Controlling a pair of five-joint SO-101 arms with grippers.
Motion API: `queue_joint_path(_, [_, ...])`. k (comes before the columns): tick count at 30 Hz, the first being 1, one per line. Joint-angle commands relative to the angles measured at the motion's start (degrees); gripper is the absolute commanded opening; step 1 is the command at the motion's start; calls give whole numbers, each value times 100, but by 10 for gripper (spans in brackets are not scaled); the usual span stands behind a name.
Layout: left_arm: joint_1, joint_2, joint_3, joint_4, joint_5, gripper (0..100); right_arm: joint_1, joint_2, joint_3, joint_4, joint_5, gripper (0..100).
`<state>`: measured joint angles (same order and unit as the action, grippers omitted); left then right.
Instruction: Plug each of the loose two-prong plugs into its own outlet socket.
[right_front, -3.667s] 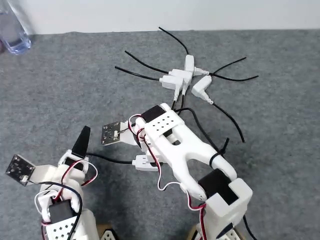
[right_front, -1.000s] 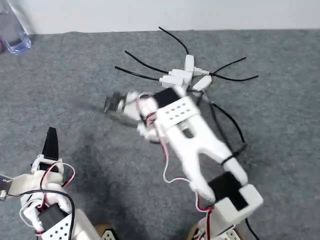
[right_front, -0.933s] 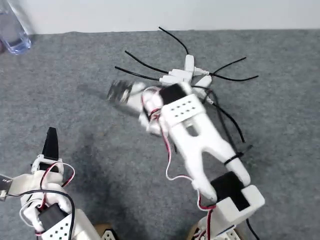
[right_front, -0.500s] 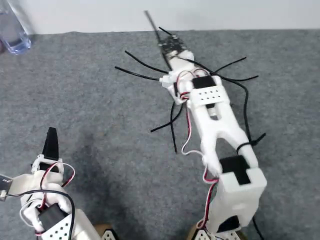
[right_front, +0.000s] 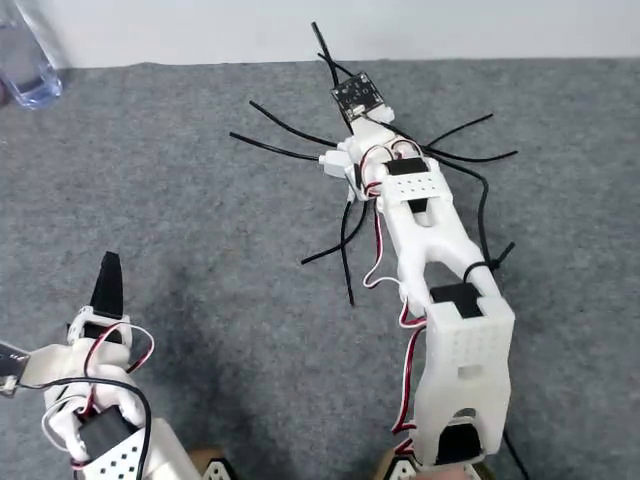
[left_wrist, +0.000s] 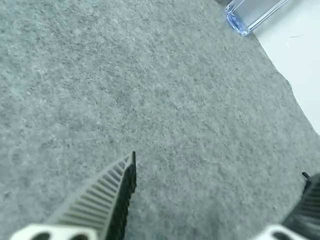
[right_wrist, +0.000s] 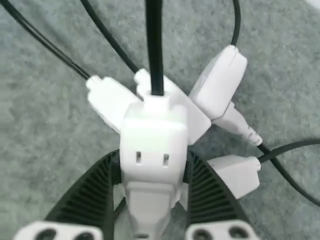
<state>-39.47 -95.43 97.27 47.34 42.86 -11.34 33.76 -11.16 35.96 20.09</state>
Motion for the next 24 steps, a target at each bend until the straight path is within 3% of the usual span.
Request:
queue_joint_path(1, [35,-62,-48,-141,-35,473,66,-84,-431,136,-88,112])
queue_joint_path(6, [35,-62,-48,-141,-35,473,22,-84,-492,435,-62,350])
queue_joint_path(14, [35,-62,-48,-141,-35,473,22,-233,-501,497,-53,362])
queue_joint_path(24, [35,-62,-48,-141,-35,473,-321,-1727,-466,2009,-70,362])
